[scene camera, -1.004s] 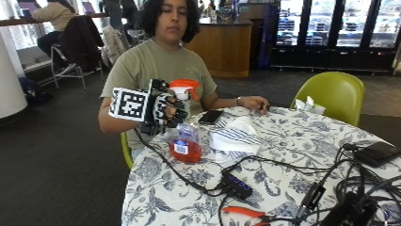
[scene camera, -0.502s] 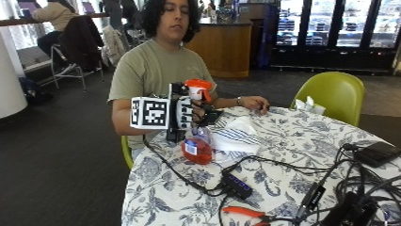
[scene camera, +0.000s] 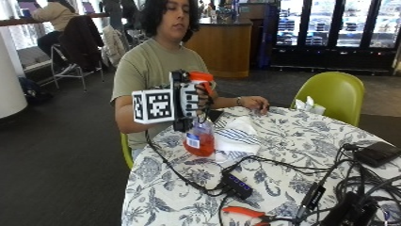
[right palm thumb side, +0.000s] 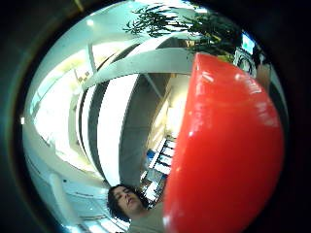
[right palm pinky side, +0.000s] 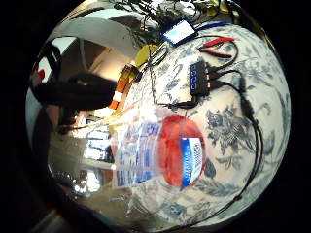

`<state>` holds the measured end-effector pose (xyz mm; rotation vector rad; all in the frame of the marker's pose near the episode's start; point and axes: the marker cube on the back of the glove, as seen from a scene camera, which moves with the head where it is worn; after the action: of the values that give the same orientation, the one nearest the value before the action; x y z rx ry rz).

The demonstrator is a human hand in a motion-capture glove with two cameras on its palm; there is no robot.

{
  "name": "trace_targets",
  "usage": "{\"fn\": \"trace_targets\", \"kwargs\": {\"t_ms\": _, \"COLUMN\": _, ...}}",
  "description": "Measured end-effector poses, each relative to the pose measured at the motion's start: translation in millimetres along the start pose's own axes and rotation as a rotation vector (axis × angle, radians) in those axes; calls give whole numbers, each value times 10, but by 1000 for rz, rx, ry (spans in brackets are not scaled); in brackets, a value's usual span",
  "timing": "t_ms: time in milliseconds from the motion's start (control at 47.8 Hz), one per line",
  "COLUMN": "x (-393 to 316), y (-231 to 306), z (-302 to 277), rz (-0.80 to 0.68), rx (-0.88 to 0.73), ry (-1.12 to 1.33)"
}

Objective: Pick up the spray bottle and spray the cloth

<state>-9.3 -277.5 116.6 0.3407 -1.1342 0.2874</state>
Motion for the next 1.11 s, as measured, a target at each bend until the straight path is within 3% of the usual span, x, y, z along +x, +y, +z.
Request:
{"fn": "trace_targets", "kwargs": {"t_ms": 105, "x": -397, "y": 85, "z": -49, "rz": 9, "rx": -188, "ry": 62}}
{"fn": "trace_targets", "kwargs": {"t_ms": 314, "x": -864, "y": 194, "z": 153, "rz": 177, "rx": -575, "ry": 326}}
{"fn": "trace_targets", "kwargs": {"t_ms": 585, "x": -662, "y": 368, "z": 720, "rz": 510, "rx": -945, "ry": 762}}
{"fn": "trace_targets", "kwargs": {"t_ms": 836, "x": -14, "y": 434, "z": 1069, "rz": 737, "rx": -1092, "ry": 1073}}
{"fn": "trace_targets", "kwargs": {"t_ms": 1108, "x": 541, "y": 524, "z": 1117, "rz": 854, "rx": -1144, "ry": 1227}}
